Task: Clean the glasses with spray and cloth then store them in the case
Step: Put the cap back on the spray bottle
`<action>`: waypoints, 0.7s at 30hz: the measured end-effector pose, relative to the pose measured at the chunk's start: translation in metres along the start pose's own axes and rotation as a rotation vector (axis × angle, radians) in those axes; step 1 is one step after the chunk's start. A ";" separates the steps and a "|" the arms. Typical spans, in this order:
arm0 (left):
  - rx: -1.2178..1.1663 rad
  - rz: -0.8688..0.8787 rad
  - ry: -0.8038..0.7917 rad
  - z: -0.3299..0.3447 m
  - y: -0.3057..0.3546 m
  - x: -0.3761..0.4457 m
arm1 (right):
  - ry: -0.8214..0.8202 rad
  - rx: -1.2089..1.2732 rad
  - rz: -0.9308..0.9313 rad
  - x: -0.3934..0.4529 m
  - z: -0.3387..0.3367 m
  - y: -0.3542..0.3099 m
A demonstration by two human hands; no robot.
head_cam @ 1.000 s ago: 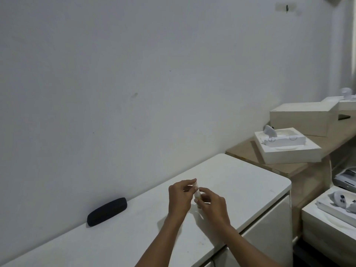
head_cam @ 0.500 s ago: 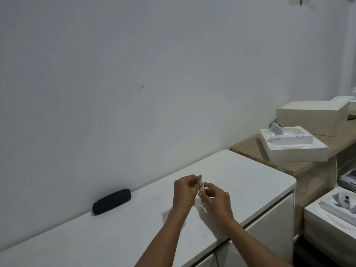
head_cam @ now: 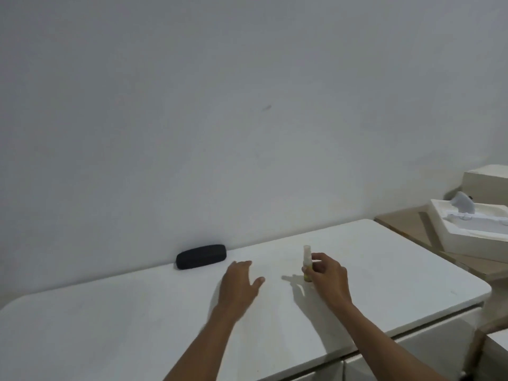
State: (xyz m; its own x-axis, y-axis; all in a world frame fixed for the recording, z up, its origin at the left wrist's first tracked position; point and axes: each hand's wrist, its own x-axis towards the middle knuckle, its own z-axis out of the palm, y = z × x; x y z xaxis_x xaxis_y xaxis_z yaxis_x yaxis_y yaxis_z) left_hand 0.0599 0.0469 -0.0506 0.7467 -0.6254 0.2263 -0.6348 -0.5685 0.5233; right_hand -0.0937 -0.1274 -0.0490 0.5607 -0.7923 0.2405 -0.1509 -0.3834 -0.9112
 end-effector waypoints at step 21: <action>0.293 -0.152 0.037 -0.017 -0.102 0.016 | -0.151 0.050 0.008 0.086 0.173 -0.053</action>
State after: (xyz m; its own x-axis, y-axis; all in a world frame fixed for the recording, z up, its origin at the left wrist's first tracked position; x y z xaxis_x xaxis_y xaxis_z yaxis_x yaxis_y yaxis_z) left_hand 0.1402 0.1039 -0.0867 0.8408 -0.5045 0.1964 -0.5413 -0.7870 0.2961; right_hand 0.1036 -0.0928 -0.0380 0.6760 -0.7137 0.1833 -0.1176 -0.3501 -0.9293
